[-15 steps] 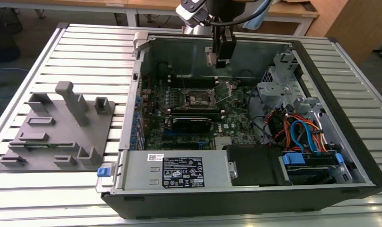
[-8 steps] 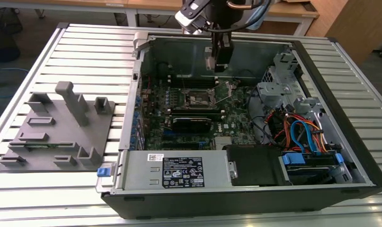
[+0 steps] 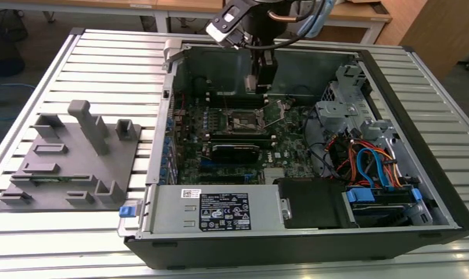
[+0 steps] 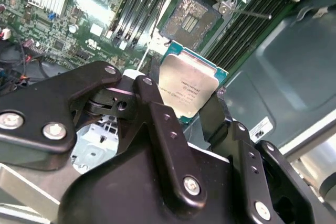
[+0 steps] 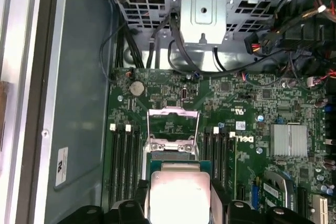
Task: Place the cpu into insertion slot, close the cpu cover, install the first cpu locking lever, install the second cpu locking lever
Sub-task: 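Place the cpu into insertion slot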
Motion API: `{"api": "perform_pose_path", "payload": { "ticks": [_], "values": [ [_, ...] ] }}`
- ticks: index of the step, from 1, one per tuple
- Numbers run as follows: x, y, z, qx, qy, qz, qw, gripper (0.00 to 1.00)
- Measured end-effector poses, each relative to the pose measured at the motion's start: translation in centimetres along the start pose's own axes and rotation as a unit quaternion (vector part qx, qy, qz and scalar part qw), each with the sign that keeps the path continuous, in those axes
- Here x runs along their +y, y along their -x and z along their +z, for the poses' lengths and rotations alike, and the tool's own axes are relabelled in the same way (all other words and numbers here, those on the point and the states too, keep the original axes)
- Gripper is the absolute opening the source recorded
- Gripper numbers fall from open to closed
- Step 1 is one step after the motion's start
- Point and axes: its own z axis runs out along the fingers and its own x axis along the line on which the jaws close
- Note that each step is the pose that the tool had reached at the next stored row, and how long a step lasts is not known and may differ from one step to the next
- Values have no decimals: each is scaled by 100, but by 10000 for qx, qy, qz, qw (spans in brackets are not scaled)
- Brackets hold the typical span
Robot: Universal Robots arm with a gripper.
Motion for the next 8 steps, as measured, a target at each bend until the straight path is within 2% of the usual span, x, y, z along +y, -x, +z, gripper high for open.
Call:
{"api": "perform_pose_path", "payload": {
  "ticks": [4, 8],
  "values": [
    [-18, 1, 71, 9, -2, -112, 9999, 54],
    [-27, -14, 142, 10, -18, -123, 9999, 54]
  ]
}}
